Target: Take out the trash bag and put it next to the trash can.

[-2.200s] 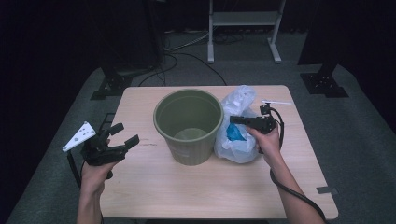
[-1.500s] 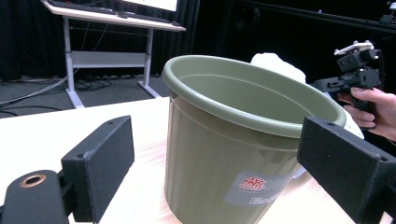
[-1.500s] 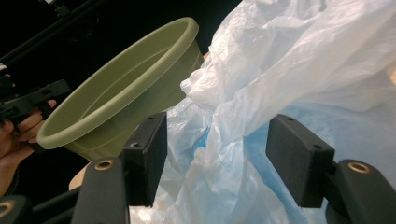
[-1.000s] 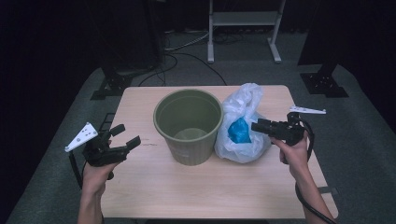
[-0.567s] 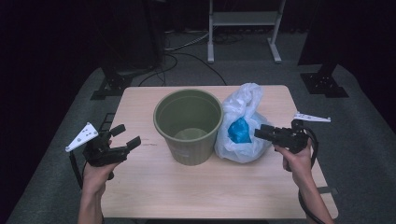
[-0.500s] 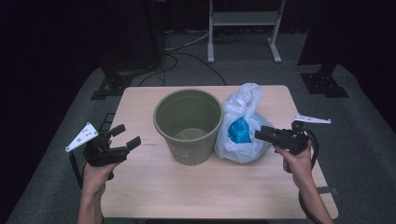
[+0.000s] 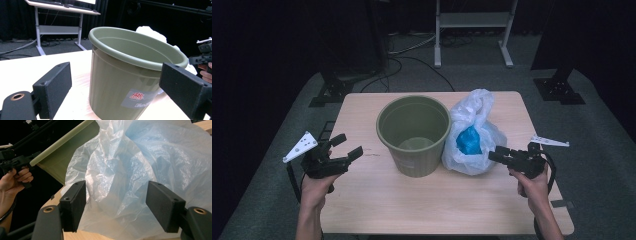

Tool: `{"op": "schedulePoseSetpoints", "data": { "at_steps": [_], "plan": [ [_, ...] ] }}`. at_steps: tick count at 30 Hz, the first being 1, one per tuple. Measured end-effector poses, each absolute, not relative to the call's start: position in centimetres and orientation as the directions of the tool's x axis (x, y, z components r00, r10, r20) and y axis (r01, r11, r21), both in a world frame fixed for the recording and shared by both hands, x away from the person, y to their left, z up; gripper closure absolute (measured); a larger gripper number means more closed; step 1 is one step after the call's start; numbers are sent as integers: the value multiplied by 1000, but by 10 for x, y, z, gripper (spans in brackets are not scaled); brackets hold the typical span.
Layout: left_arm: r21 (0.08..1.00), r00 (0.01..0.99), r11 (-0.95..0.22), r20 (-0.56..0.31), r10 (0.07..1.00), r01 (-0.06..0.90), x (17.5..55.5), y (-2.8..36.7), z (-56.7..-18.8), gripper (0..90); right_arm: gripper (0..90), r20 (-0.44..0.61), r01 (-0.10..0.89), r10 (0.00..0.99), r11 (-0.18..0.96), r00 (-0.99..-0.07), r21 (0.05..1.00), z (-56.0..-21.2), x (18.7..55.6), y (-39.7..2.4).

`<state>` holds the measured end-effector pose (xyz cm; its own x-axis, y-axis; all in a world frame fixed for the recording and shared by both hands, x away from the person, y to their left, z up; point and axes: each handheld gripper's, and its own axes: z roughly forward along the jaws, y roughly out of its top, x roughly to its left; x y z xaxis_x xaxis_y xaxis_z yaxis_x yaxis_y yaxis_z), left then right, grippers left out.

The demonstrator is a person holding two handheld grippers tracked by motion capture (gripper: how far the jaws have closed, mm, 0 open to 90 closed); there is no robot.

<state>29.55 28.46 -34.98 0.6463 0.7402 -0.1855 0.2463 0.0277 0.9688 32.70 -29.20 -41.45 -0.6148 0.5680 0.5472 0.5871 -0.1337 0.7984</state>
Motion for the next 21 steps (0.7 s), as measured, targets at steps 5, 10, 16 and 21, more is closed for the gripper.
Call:
{"op": "schedulePoseSetpoints", "data": {
  "at_steps": [5, 10, 16, 21],
  "plan": [
    [969, 647, 29, -185, 740, 245, 295, 285, -349, 97, 312, 562, 582, 542, -158, -624, 798, -422, 318, -291],
    [969, 647, 28, -185, 740, 245, 295, 285, -350, 97, 312, 563, 573, 530, -167, -635, 803, -424, 311, -290],
    [969, 647, 25, -184, 739, 247, 295, 284, -350, 97, 313, 551, 566, 543, -160, -634, 809, -429, 304, -290],
    [969, 651, 24, -185, 736, 248, 295, 283, -351, 96, 313, 546, 548, 562, -185, -622, 815, -436, 298, -291]
  ]
}}
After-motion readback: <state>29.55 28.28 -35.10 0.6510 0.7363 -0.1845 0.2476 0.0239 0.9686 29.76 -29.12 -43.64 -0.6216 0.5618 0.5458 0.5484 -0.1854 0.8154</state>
